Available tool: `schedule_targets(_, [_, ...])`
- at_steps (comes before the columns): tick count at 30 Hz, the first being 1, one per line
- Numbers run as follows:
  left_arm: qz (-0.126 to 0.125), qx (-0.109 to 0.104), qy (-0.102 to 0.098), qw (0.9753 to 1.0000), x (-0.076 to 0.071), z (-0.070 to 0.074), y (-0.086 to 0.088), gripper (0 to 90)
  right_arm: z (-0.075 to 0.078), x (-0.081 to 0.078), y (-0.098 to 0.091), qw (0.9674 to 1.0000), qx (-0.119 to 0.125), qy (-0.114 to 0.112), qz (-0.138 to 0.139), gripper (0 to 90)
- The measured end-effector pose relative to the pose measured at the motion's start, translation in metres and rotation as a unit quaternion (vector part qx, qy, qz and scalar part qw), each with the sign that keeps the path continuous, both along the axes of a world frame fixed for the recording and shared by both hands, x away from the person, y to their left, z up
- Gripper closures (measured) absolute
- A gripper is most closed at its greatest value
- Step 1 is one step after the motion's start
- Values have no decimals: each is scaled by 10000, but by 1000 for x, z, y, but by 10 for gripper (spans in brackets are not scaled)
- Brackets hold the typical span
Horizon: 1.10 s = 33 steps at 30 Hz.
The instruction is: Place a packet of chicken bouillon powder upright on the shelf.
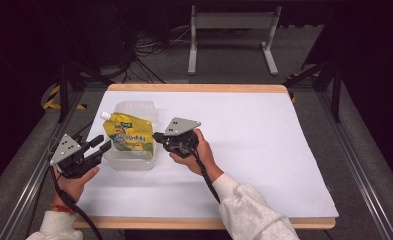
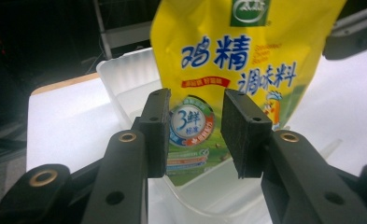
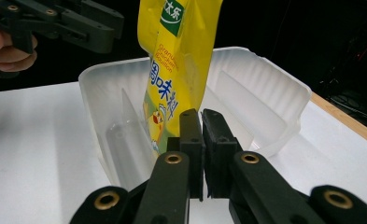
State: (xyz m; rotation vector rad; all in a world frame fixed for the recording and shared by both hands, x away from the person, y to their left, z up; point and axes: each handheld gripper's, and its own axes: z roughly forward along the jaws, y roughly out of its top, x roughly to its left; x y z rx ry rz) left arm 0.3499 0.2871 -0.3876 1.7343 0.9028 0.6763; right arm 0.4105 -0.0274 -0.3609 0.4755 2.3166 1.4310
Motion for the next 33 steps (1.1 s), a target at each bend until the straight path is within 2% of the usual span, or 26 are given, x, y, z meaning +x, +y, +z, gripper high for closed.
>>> schedule_targets(6, [-100, 83, 27, 9999, -5, -3, -8, 615, 2, -2, -9, 9999, -58, -73, -107, 875])
schedule_targets(9, [-129, 47, 14, 9999, -7, -4, -12, 565, 3, -3, -15, 9997, -127, -141, -171, 870])
schedule_targets(14, [-141, 139, -31, 9998, -11, -3, -21, 511, 6, -6, -27, 9993, -194, -220, -242, 852])
schedule_targets(22, [-157, 186, -50, 9997, -16, 0, -33, 389, 9, -14, -39, 9971, -510, -424, -380, 815])
schedule_targets(24, [-169, 230, -63, 9996, -18, 0, -38, 334, 10, -15, -45, 9964, -552, -472, -442, 806])
schedule_targets(33, [-288, 347, -19, 9990, -22, 0, -56, 233, 11, -17, -60, 9948, -646, -505, -598, 771])
